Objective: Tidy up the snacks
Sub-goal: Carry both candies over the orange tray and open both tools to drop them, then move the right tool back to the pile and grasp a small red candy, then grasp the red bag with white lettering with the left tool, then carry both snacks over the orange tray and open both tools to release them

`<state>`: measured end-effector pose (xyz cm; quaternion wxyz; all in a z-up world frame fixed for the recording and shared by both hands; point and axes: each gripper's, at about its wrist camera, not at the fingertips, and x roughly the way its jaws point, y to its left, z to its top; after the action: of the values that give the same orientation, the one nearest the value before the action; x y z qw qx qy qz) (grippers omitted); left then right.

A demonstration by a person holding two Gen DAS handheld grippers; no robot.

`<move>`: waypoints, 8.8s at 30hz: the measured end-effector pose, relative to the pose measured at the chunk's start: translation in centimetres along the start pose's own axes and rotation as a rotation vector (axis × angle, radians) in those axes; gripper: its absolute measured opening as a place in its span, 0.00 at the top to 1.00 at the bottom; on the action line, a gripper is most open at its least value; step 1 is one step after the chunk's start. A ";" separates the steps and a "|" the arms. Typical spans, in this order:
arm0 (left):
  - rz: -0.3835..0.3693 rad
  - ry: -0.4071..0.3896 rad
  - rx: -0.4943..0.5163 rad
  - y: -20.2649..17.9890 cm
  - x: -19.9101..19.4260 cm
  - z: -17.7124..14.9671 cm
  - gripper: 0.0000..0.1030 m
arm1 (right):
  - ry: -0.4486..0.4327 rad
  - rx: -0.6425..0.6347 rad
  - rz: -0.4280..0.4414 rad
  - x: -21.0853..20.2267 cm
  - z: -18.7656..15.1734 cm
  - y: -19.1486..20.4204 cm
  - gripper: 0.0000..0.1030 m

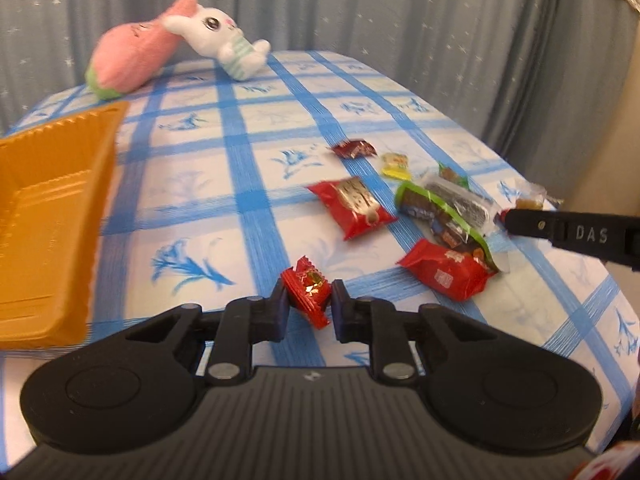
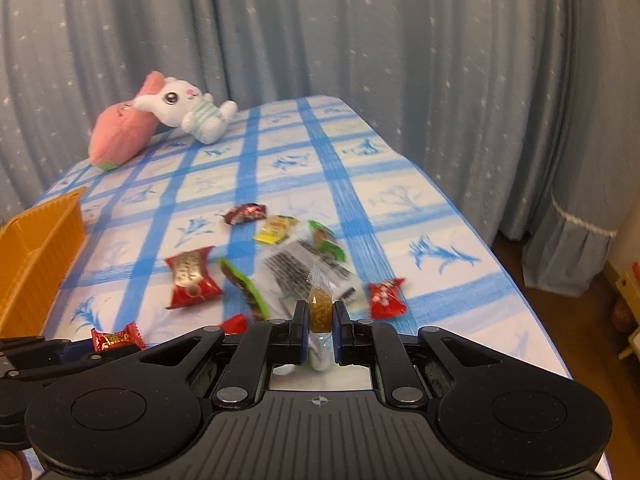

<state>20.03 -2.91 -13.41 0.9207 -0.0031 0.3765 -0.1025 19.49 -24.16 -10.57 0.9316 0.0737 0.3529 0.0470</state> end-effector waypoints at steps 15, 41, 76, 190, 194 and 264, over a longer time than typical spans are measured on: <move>0.144 -0.069 -0.072 6.7 -7.1 2.3 0.81 | -0.055 -0.145 0.253 -1.8 1.9 10.4 0.89; 0.309 -0.036 -0.136 21.2 -9.3 1.7 0.81 | 0.011 -0.358 0.525 3.3 1.5 26.4 0.89; 0.313 -0.059 -0.208 22.6 -11.6 0.7 0.57 | -0.015 -0.351 0.510 2.9 2.1 25.6 0.40; -0.024 -0.007 -0.094 -4.9 1.3 0.6 0.79 | 0.024 -0.040 0.068 1.9 1.7 -3.6 0.79; -0.007 -0.019 -0.095 -3.5 -0.1 1.4 0.79 | 0.007 -0.054 0.097 1.4 2.1 -2.4 0.79; 0.281 -0.058 -0.211 23.7 -9.9 0.1 0.71 | 0.018 -0.345 0.511 4.5 0.9 26.3 0.78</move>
<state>17.62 22.18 -8.40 0.9310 -0.0499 0.3553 0.0673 22.50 2.27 -8.39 0.8851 0.0003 0.3182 0.3397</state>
